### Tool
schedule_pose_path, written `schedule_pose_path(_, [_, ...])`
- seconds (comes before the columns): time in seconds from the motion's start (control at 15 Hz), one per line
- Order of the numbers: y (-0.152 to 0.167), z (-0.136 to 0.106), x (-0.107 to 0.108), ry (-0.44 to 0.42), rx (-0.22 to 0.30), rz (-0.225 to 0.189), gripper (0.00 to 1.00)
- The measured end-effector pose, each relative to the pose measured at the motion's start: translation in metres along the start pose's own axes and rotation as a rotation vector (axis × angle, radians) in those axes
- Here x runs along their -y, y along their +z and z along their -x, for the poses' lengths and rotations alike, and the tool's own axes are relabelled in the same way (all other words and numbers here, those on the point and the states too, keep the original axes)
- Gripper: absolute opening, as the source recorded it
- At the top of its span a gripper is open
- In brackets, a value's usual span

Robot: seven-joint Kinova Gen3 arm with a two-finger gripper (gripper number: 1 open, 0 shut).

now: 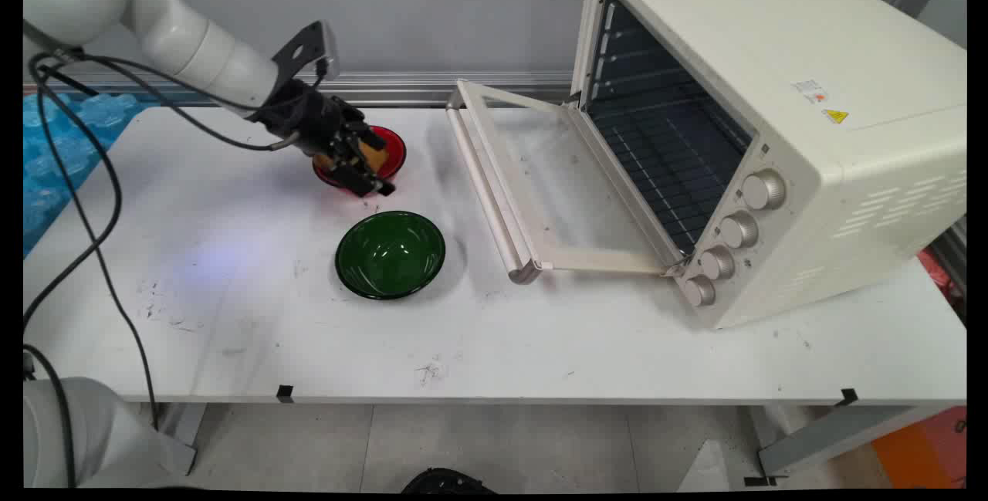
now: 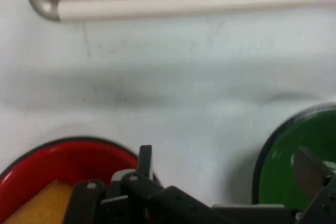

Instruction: Close the oven

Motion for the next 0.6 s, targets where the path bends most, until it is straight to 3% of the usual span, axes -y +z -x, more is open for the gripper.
schedule_pose_path(0.27, [0.019, -0.017, -0.006, -0.046, -0.014, 0.008, 1.0])
schedule_pose_path(0.33, [0.024, -0.019, -0.007, -0.05, -0.015, 0.009, 0.0])
schedule_pose_path(0.6, [0.057, -0.029, -0.013, -0.074, -0.033, 0.012, 0.0])
